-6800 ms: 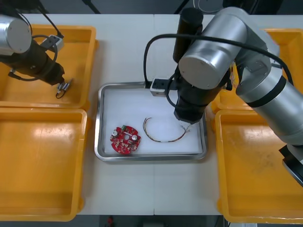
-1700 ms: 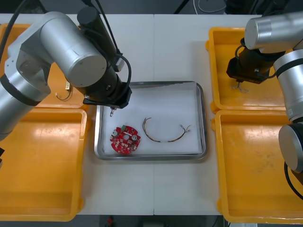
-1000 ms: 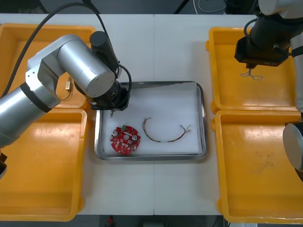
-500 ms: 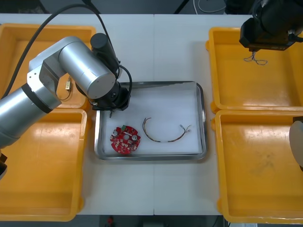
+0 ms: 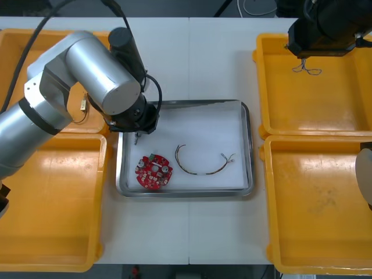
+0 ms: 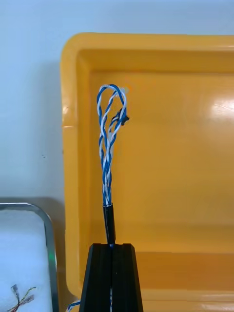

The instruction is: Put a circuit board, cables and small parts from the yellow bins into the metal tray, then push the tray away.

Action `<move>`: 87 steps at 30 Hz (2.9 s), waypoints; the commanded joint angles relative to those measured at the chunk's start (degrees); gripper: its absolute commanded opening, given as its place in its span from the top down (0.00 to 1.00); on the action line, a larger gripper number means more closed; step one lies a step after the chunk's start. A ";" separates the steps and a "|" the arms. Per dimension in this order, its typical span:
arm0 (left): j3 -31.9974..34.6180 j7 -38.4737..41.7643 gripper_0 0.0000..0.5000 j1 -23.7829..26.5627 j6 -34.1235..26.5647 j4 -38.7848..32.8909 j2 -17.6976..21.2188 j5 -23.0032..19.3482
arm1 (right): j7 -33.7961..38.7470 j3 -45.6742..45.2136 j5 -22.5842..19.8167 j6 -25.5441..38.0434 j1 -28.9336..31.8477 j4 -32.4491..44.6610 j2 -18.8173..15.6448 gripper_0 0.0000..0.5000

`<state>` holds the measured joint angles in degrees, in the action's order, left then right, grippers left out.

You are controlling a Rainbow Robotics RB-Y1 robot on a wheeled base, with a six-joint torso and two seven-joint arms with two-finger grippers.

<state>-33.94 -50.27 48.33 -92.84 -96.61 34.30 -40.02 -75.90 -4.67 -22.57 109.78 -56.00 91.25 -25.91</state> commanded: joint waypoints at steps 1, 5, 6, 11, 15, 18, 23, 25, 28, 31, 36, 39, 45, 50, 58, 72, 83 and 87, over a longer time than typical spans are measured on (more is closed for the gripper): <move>7.92 -1.33 0.00 2.73 -5.95 -5.52 -0.99 -1.64 | -2.94 1.41 -3.80 0.22 -1.83 3.94 -3.18 1.00; 13.19 -2.29 0.00 3.61 -11.23 -7.19 -0.55 -3.67 | -3.81 4.93 -7.41 0.22 -1.83 6.66 -3.80 1.00; 13.81 -2.73 0.00 3.70 -11.84 -7.28 -0.46 -3.93 | -3.90 5.46 -8.02 0.22 -1.83 7.02 -3.80 1.00; 19.35 -8.71 0.00 5.02 -17.16 -7.28 0.77 -4.46 | -5.13 10.82 -12.59 0.22 -1.83 11.76 -3.53 1.00; 21.89 -13.02 0.00 5.37 -17.16 -6.40 2.35 -4.28 | -5.75 14.51 -16.02 0.22 -1.83 14.40 -3.01 1.00; 23.65 -17.59 0.00 5.37 -17.16 -3.59 4.02 -4.46 | -6.89 17.67 -18.13 0.22 -1.83 16.16 -1.69 1.00; 26.11 -23.47 0.00 5.37 -17.16 0.63 5.25 -3.14 | -12.69 23.21 -16.81 0.22 -1.83 17.74 0.42 1.00; 27.17 -25.50 0.00 5.28 -17.16 2.30 5.43 -2.44 | -15.94 24.97 -16.02 0.22 -1.83 17.83 1.21 1.00; 28.13 -28.66 0.00 5.37 -17.16 4.94 5.69 -0.59 | -21.13 28.22 -14.79 0.22 -1.83 17.83 2.18 1.00; 28.66 -31.12 0.00 5.28 -16.24 7.49 5.61 1.61 | -24.73 32.00 -12.77 -1.76 -1.66 17.74 2.71 1.00; 28.57 -31.56 0.00 5.37 -12.63 12.58 5.61 2.49 | -30.71 37.62 -9.25 -6.86 1.42 17.65 3.06 1.00; 28.66 -31.65 0.00 5.28 -10.26 14.96 5.61 2.49 | -33.26 40.00 -7.49 -10.37 2.82 16.68 2.97 1.00; 28.40 -31.65 0.00 5.28 -6.39 19.44 5.43 1.96 | -34.75 44.13 -7.32 -16.70 4.23 12.38 2.97 1.00; 25.85 -31.47 0.00 5.28 -2.09 23.22 5.34 1.96 | -35.98 45.80 -7.49 -20.57 4.85 8.51 2.27 1.00; 21.45 -31.21 0.00 5.28 5.03 29.02 5.08 1.61 | -38.36 45.89 -8.28 -20.92 4.85 2.01 1.83 1.00; 18.55 -31.12 0.00 3.35 11.71 31.83 3.94 0.20 | -41.87 45.80 -7.23 -24.61 5.81 1.66 -1.16 1.00; 15.04 -30.59 0.00 2.12 14.53 32.01 3.94 0.03 | -45.04 45.18 -7.58 -25.58 6.78 1.74 -2.57 0.95; 15.04 -30.86 0.00 1.50 14.96 32.10 3.94 0.03 | -44.24 44.66 -8.11 -25.67 6.78 1.74 -1.95 0.08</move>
<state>-18.40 -76.75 50.77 -78.90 -64.27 37.69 -39.54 -121.15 40.61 -29.74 84.68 -49.68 92.34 -27.37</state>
